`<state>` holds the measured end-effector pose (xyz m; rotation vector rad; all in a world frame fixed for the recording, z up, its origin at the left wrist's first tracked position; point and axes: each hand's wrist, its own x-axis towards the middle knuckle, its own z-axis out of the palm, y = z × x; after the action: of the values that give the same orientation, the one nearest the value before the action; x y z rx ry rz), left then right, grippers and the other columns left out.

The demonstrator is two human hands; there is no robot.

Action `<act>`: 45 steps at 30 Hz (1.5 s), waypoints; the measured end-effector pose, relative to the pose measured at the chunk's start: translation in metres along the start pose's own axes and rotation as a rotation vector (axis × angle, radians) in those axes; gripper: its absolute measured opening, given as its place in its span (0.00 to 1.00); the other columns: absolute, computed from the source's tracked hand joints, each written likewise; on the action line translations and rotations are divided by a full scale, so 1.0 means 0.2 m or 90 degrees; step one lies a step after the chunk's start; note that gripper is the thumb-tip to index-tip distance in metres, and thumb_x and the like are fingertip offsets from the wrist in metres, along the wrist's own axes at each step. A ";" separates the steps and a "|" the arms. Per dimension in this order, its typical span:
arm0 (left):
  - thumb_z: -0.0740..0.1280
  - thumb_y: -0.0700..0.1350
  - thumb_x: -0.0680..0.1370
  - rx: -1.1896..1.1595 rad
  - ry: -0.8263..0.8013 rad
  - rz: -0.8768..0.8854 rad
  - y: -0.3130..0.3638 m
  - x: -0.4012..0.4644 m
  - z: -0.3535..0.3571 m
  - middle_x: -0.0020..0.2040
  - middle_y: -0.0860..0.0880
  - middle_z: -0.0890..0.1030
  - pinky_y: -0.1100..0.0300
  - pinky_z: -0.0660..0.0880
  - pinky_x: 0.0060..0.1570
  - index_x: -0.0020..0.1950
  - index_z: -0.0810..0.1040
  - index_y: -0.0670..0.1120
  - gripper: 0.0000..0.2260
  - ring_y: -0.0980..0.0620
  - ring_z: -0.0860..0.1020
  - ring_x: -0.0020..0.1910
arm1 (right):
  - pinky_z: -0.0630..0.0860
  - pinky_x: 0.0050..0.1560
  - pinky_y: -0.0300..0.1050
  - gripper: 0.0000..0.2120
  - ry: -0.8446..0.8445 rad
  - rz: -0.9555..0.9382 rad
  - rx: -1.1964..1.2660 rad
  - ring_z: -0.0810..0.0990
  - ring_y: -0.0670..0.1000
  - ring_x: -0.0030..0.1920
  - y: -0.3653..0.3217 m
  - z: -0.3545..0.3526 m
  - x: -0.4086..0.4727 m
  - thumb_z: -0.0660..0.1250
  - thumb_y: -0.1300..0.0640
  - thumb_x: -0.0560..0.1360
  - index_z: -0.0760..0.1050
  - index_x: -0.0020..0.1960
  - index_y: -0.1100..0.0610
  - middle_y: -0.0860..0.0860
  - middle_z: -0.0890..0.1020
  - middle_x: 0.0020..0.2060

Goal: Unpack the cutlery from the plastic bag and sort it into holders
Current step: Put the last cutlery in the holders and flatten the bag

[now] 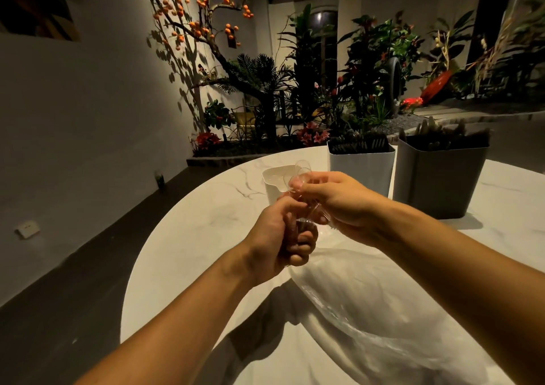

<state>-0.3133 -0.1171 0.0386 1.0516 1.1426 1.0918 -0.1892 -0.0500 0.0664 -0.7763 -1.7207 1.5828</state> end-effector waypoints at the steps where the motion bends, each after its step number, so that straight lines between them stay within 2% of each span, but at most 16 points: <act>1: 0.52 0.56 0.82 -0.009 -0.001 0.000 0.00 0.01 -0.02 0.33 0.46 0.66 0.60 0.54 0.31 0.52 0.75 0.41 0.21 0.52 0.58 0.31 | 0.73 0.45 0.46 0.08 0.019 -0.007 0.015 0.79 0.53 0.45 -0.01 0.01 0.02 0.63 0.57 0.82 0.79 0.48 0.57 0.54 0.83 0.44; 6: 0.48 0.68 0.80 -0.043 -0.014 -0.031 0.01 0.04 -0.11 0.36 0.45 0.73 0.63 0.56 0.30 0.69 0.70 0.38 0.37 0.53 0.60 0.30 | 0.78 0.54 0.48 0.08 0.077 -0.029 0.122 0.81 0.51 0.41 -0.08 0.01 0.08 0.57 0.62 0.84 0.74 0.54 0.62 0.53 0.80 0.38; 9: 0.47 0.65 0.81 -0.096 -0.008 -0.021 0.02 0.06 -0.14 0.36 0.45 0.72 0.63 0.57 0.29 0.67 0.70 0.37 0.34 0.53 0.61 0.31 | 0.78 0.47 0.44 0.08 0.125 -0.041 0.146 0.76 0.48 0.37 -0.09 0.02 0.12 0.55 0.63 0.84 0.73 0.56 0.61 0.52 0.77 0.37; 11: 0.48 0.58 0.82 -0.126 0.003 -0.008 0.04 0.07 -0.16 0.36 0.44 0.72 0.63 0.55 0.31 0.64 0.69 0.39 0.25 0.53 0.61 0.31 | 0.73 0.41 0.41 0.09 0.163 -0.052 0.123 0.71 0.46 0.34 -0.08 0.01 0.15 0.53 0.63 0.84 0.72 0.56 0.59 0.51 0.74 0.35; 13: 0.50 0.51 0.81 -0.139 0.023 -0.014 0.05 0.09 -0.18 0.38 0.44 0.71 0.64 0.54 0.31 0.60 0.68 0.39 0.18 0.55 0.62 0.30 | 0.67 0.37 0.40 0.11 0.158 -0.065 0.008 0.68 0.46 0.33 -0.05 -0.01 0.18 0.52 0.62 0.84 0.73 0.54 0.59 0.50 0.73 0.34; 15: 0.50 0.54 0.83 -0.134 0.033 -0.033 0.06 0.11 -0.22 0.42 0.42 0.71 0.65 0.54 0.29 0.57 0.68 0.40 0.19 0.55 0.62 0.30 | 0.68 0.35 0.39 0.11 0.093 -0.094 -0.168 0.70 0.46 0.34 -0.01 -0.01 0.19 0.53 0.59 0.85 0.74 0.54 0.58 0.49 0.74 0.35; 18: 0.43 0.73 0.78 -0.072 0.000 -0.081 0.12 0.14 -0.26 0.39 0.43 0.74 0.65 0.52 0.29 0.59 0.70 0.40 0.38 0.54 0.57 0.30 | 0.74 0.44 0.45 0.11 -0.014 -0.177 -0.444 0.74 0.47 0.42 0.04 -0.01 0.20 0.57 0.52 0.84 0.74 0.58 0.56 0.48 0.76 0.42; 20: 0.39 0.76 0.74 -0.008 -0.031 -0.101 0.16 0.16 -0.29 0.35 0.45 0.73 0.65 0.52 0.28 0.56 0.71 0.40 0.43 0.54 0.56 0.30 | 0.72 0.41 0.42 0.11 -0.059 -0.174 -0.551 0.75 0.46 0.40 0.05 -0.02 0.22 0.60 0.48 0.82 0.74 0.58 0.54 0.47 0.77 0.40; 22: 0.37 0.77 0.73 0.066 -0.041 -0.108 0.19 0.20 -0.30 0.35 0.45 0.73 0.66 0.56 0.26 0.54 0.71 0.41 0.44 0.55 0.58 0.27 | 0.74 0.38 0.43 0.10 -0.085 -0.169 -0.607 0.77 0.47 0.38 0.04 -0.02 0.23 0.63 0.47 0.80 0.74 0.57 0.52 0.48 0.79 0.39; 25: 0.37 0.77 0.73 0.103 -0.001 -0.117 0.22 0.25 -0.32 0.35 0.44 0.72 0.66 0.59 0.25 0.49 0.71 0.40 0.43 0.55 0.61 0.25 | 0.77 0.42 0.50 0.08 -0.101 -0.183 -0.627 0.78 0.51 0.39 0.03 -0.03 0.25 0.66 0.49 0.79 0.77 0.53 0.53 0.52 0.82 0.40; 30: 0.44 0.75 0.75 0.158 0.102 -0.105 0.26 0.31 -0.31 0.46 0.41 0.78 0.64 0.69 0.24 0.64 0.70 0.41 0.41 0.53 0.74 0.29 | 0.71 0.36 0.44 0.08 -0.117 -0.161 -0.743 0.73 0.46 0.33 0.04 -0.05 0.28 0.67 0.47 0.77 0.75 0.49 0.51 0.45 0.76 0.33; 32: 0.46 0.73 0.78 0.119 0.120 -0.064 0.28 0.31 -0.31 0.52 0.39 0.81 0.62 0.74 0.26 0.63 0.72 0.42 0.38 0.49 0.80 0.32 | 0.71 0.36 0.46 0.07 -0.100 -0.145 -0.776 0.74 0.49 0.36 0.05 -0.06 0.29 0.67 0.48 0.76 0.74 0.48 0.52 0.46 0.75 0.35; 34: 0.49 0.68 0.81 0.094 0.143 0.028 0.29 0.31 -0.30 0.53 0.38 0.81 0.61 0.74 0.27 0.60 0.74 0.40 0.32 0.50 0.80 0.31 | 0.73 0.38 0.50 0.09 -0.043 -0.121 -0.771 0.76 0.53 0.39 0.05 -0.07 0.32 0.66 0.47 0.78 0.73 0.45 0.52 0.49 0.77 0.37; 38: 0.52 0.50 0.86 0.429 0.271 0.259 0.22 0.36 -0.27 0.43 0.46 0.78 0.57 0.71 0.37 0.47 0.78 0.42 0.19 0.52 0.74 0.38 | 0.68 0.33 0.47 0.18 0.020 -0.090 -0.782 0.73 0.51 0.33 0.03 -0.05 0.34 0.63 0.40 0.79 0.69 0.37 0.50 0.50 0.77 0.33; 41: 0.52 0.46 0.86 0.470 0.318 0.353 0.18 0.39 -0.25 0.38 0.51 0.75 0.54 0.72 0.40 0.49 0.75 0.44 0.15 0.53 0.73 0.38 | 0.62 0.28 0.43 0.19 0.087 -0.092 -0.925 0.69 0.48 0.30 0.01 0.00 0.33 0.61 0.40 0.79 0.67 0.36 0.51 0.47 0.72 0.30; 45: 0.52 0.47 0.87 0.460 0.348 0.406 0.17 0.40 -0.21 0.39 0.53 0.76 0.48 0.78 0.43 0.54 0.72 0.46 0.11 0.54 0.75 0.39 | 0.57 0.26 0.43 0.17 0.188 -0.154 -1.046 0.64 0.48 0.27 0.00 0.02 0.31 0.54 0.43 0.83 0.69 0.43 0.53 0.49 0.67 0.29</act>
<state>-0.3508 -0.0305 0.0556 1.8318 1.7770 1.5709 -0.2297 -0.0029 0.0702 -1.2831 -2.4836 -0.4330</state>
